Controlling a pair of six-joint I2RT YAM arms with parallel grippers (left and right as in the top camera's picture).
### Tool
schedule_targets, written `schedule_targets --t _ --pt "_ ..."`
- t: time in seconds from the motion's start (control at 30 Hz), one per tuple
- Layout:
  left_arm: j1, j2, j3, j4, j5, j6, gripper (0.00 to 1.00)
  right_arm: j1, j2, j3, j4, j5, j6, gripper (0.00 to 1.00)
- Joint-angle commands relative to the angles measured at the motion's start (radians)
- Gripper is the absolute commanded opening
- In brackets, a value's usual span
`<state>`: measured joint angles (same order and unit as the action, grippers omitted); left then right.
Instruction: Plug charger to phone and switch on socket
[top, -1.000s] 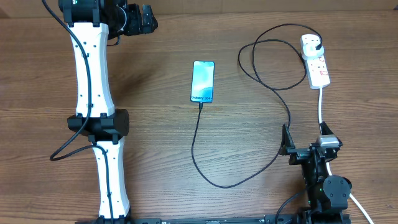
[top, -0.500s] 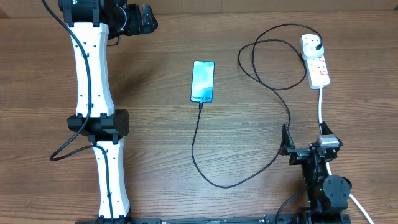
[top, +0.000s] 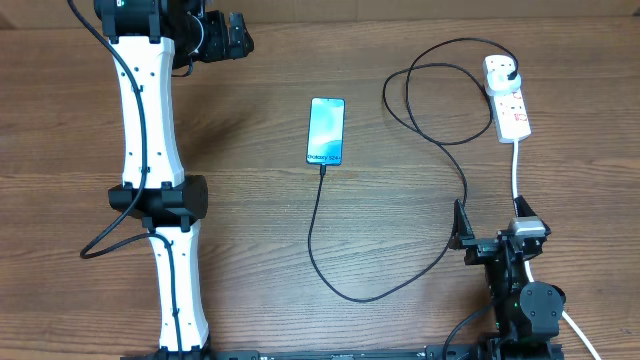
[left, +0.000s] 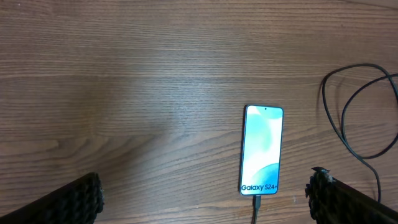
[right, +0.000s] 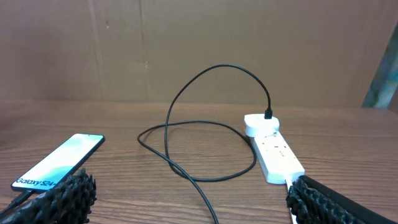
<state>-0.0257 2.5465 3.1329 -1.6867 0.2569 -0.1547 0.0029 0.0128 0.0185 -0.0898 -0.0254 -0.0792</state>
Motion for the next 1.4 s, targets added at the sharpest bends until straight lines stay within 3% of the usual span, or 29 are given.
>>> schedule_targets --t 0.0,0.17,0.27,0.7,0.97,1.37 --pt "-0.017 0.001 0.000 -0.003 -0.013 -0.005 1.00 0.007 -0.010 -0.011 0.005 0.009 -0.008 1.00" --pt "-0.063 -0.021 -0.008 -0.003 -0.086 0.002 1.00 0.007 -0.010 -0.011 0.005 0.009 -0.008 1.00" --pt "-0.093 -0.120 -0.120 0.034 -0.138 -0.003 0.99 0.007 -0.010 -0.011 0.005 0.009 -0.008 1.00" --pt "-0.097 -0.619 -0.846 0.306 -0.268 0.002 1.00 0.007 -0.010 -0.011 0.005 0.009 -0.008 1.00" --pt "-0.077 -0.992 -1.334 0.561 -0.294 0.014 1.00 0.007 -0.010 -0.011 0.005 0.009 -0.008 1.00" --pt "-0.071 -1.463 -1.817 0.754 -0.327 0.007 1.00 0.007 -0.010 -0.011 0.005 0.009 -0.008 1.00"
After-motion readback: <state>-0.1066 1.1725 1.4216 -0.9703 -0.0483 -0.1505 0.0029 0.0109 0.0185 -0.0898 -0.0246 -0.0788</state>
